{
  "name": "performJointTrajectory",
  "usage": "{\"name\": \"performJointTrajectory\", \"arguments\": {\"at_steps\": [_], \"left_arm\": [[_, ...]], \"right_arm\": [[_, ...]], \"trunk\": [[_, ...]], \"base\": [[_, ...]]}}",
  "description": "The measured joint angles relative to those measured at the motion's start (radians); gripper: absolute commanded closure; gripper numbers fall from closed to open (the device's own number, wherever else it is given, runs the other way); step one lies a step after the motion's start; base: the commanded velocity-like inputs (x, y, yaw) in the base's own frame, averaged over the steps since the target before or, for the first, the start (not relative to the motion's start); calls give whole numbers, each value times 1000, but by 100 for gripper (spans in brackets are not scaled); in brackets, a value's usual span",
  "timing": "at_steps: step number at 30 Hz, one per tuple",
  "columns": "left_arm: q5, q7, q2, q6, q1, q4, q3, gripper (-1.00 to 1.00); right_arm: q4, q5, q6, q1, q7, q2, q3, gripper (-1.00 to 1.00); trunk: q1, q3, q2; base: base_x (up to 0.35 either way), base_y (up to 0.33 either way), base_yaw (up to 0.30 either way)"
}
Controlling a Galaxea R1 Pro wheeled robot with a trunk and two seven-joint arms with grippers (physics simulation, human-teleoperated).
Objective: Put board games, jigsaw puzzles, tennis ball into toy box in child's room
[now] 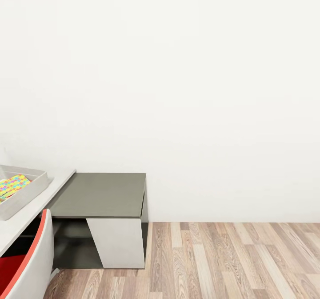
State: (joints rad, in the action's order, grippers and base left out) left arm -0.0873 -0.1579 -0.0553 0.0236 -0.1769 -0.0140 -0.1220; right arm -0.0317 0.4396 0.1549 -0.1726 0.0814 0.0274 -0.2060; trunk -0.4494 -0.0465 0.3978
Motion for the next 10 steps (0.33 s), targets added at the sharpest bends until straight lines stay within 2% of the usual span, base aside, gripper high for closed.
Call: {"name": "performJointTrajectory", "arguments": {"at_steps": [10], "left_arm": [[0,0,0,0,0,0,-3,-100]], "right_arm": [[1,-2,0,0,1,-20,-1,-100]], "trunk": [[0,0,0]], "base": [[0,0,0]]}}
